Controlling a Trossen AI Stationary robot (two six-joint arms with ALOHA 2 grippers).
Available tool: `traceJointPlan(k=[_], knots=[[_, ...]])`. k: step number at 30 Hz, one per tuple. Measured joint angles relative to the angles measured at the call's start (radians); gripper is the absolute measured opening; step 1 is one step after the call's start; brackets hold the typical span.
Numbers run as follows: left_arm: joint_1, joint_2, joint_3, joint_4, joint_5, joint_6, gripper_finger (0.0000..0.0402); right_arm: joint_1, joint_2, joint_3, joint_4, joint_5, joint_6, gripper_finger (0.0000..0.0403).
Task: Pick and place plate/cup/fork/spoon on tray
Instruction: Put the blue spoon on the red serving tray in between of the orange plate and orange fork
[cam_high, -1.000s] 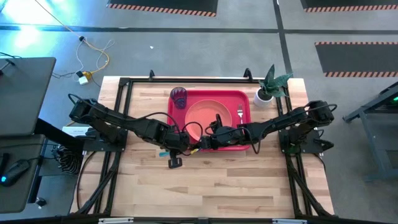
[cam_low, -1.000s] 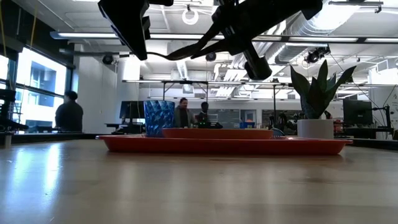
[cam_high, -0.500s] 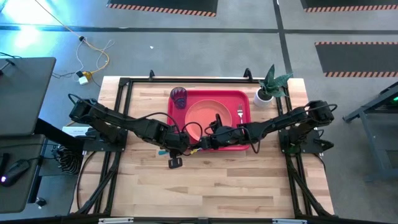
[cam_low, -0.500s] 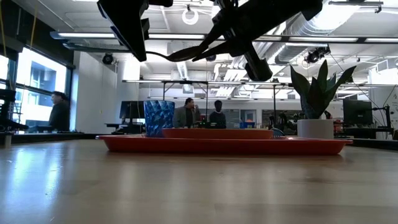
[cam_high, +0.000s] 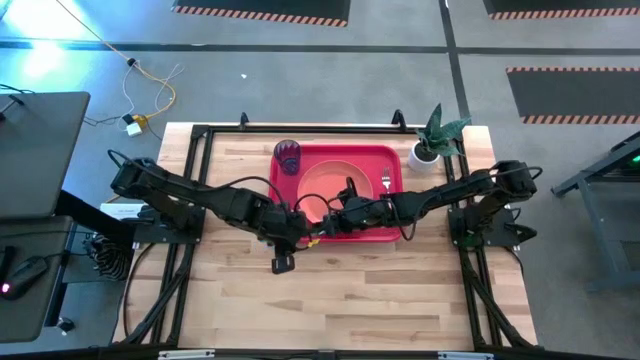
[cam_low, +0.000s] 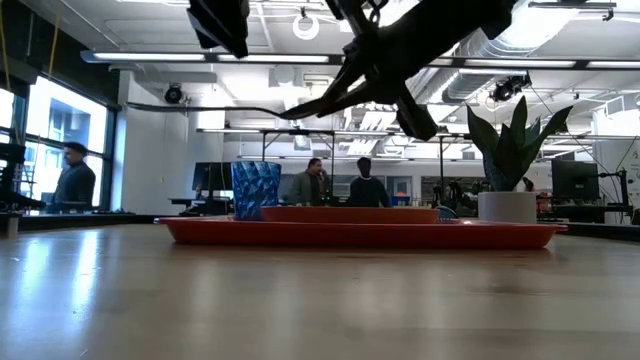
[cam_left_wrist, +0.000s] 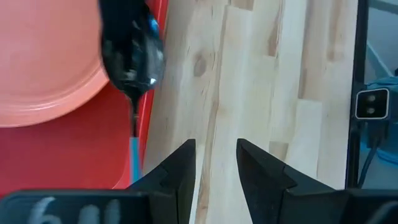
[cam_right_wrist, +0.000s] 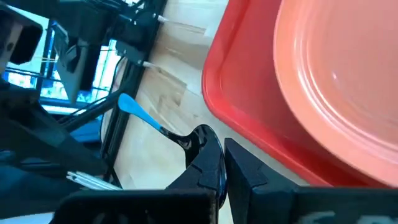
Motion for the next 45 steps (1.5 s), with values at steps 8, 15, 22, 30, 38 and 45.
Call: traceJointPlan(k=[8,15,22,30,38,45], knots=[[0.0,-0.002,0.021,-0.008,-0.001,0.014,0.0104,-0.018,-0.002,0.0,-0.014,-0.056,-0.107,0.0],[0.0,-0.003,0.021,-0.013,-0.002,0.008,0.0104,-0.069,-0.003,0.0,-0.016,-0.17,-0.209,0.0],[0.001,-0.003,0.021,-0.034,0.026,-0.005,0.0104,-0.148,-0.003,0.0,-0.018,-0.324,-0.364,0.0],[0.002,-0.003,0.021,-0.096,0.044,-0.036,0.0099,-0.273,-0.042,-0.001,-0.109,-0.471,-0.548,0.0],[0.033,-0.003,0.021,-0.088,0.044,-0.057,0.0092,-0.442,-0.132,-0.001,-0.228,-0.612,-0.752,0.0],[0.086,-0.003,0.021,-0.089,0.04,-0.071,0.0092,-0.624,-0.169,-0.001,-0.337,-0.798,-0.933,0.0]])
